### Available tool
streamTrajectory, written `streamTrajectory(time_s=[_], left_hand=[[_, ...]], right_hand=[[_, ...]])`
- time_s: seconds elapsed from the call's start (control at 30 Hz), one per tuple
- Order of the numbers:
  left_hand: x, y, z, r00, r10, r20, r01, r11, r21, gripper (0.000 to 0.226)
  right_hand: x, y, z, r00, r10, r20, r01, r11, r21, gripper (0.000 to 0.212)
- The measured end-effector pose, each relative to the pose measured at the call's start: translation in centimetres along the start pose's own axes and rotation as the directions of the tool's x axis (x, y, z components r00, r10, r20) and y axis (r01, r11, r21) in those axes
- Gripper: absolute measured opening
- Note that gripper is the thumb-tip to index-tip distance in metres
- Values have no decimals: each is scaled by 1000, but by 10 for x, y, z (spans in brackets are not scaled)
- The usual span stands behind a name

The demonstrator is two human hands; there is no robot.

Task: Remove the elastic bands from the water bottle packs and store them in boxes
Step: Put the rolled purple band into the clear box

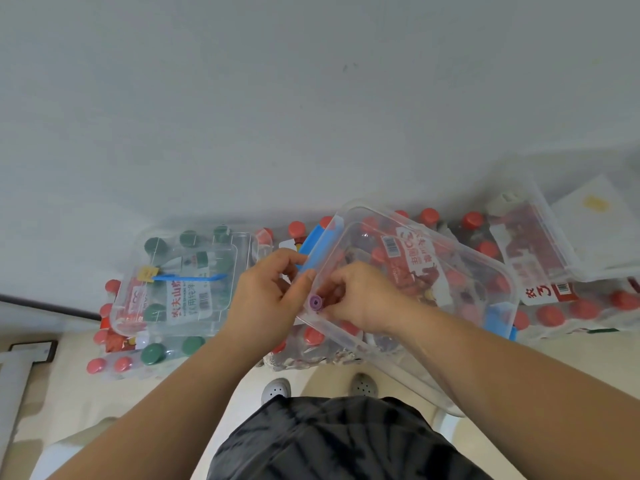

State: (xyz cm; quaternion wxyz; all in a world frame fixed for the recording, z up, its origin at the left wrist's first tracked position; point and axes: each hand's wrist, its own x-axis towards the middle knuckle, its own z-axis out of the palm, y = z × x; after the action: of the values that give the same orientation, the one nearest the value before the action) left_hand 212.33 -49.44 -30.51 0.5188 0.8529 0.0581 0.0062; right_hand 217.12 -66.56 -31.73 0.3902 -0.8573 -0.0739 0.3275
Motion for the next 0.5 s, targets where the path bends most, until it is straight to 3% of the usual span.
streamTrajectory(time_s=[0.17,0.33,0.5], left_hand=[[0,1,1,999,36,4,-36,999,26,8],[-1,2,0,999,41,8,-42,999,36,4],[-1,1,1,999,39,2,-39,998,39,6]], right_hand=[[-5,-6,-2,991,-132,9,131,970,-205,12],[-5,-7,-7,987,-144,71,156,963,-218,11],[-5,-7,-5,998,-52,34,56,991,-123,18]])
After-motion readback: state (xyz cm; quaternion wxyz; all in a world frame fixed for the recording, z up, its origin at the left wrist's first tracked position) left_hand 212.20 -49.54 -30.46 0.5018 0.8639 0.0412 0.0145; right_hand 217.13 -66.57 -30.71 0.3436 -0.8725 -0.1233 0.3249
